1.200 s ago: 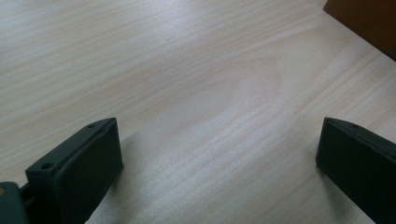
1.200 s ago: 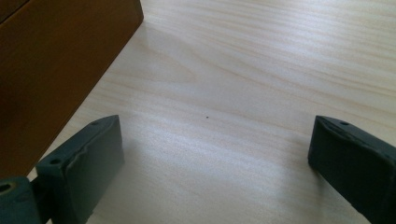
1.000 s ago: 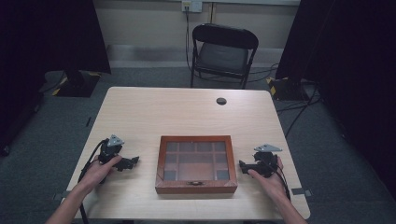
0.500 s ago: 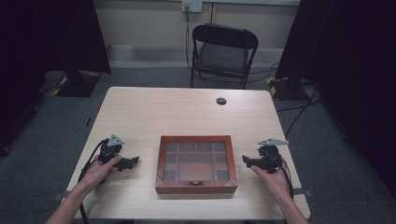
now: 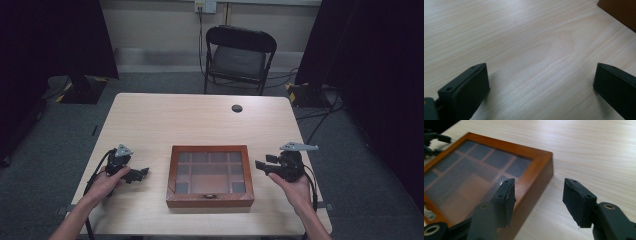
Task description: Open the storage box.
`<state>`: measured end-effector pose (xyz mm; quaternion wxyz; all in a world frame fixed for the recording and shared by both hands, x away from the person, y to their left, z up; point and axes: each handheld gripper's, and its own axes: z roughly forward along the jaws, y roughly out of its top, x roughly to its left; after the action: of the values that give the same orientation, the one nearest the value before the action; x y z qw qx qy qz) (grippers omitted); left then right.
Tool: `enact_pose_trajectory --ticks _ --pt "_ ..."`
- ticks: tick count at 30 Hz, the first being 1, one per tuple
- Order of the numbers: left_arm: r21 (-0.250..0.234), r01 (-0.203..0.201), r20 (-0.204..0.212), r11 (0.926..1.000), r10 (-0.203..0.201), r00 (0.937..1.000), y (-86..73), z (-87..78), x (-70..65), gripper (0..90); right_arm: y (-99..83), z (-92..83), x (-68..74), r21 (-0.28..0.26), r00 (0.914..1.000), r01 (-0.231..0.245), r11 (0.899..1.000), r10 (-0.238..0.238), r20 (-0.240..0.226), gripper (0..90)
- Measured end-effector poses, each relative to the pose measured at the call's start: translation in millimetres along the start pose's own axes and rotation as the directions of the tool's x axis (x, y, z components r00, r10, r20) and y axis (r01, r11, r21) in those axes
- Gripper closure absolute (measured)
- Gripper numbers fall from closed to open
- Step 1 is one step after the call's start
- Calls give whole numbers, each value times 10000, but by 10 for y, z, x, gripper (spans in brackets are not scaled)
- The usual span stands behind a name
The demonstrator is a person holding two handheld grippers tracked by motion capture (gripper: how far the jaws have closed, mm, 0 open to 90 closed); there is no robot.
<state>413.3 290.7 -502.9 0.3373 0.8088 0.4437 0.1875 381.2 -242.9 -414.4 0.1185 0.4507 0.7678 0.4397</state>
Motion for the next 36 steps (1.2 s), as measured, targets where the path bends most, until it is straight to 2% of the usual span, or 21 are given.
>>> enact_pose_trajectory --ticks 4,12,19,20,24,27,29,31,32,33,34,35,36 --pt "4 1 1 10000 -1 10000 0 0 0 0 44 8 124 7 9977 257 9997 -256 -627 469" --pt "6 -2 1 10000 2 10000 0 0 0 0 131 35 290 148 9927 449 9989 -429 -1128 504" --pt "1 1 2 10000 -1 10000 0 0 0 0 281 7 495 10 9824 702 9975 -689 -1733 508" --pt "5 -3 1 10000 3 10000 0 0 0 0 310 23 569 -18 9792 817 9967 -806 -1863 509" --pt "5 0 3 10000 0 10000 0 0 0 0 356 73 670 44 9739 1001 9950 -970 -2054 514" --pt "3 4 3 10000 -4 10000 0 0 0 0 414 141 790 79 9628 1172 9931 -1117 -2459 540" --pt "5 -1 1 10000 1 10000 0 0 0 0 422 158 818 59 9604 1205 9927 -1150 -2537 549" --pt "3 1 2 10000 -1 10000 0 0 0 0 435 197 874 172 9540 1355 9906 -1257 -2721 566" --pt "1 0 2 10000 0 10000 0 0 0 0 446 228 922 226 9475 1488 9886 -1360 -2895 580" --pt "1 0 2 10000 0 10000 0 0 0 0 446 228 922 226 9475 1488 9886 -1360 -2895 580" --pt "2 -1 1 10000 1 10000 0 0 0 0 448 251 972 271 9401 1587 9870 -1427 -3095 587" --pt "2 -1 1 10000 1 10000 0 0 0 0 448 251 972 271 9401 1587 9870 -1427 -3095 587" --pt "3 -1 -1 10000 1 10000 0 0 0 0 419 279 1020 390 9308 1857 9818 -1630 -3273 605"
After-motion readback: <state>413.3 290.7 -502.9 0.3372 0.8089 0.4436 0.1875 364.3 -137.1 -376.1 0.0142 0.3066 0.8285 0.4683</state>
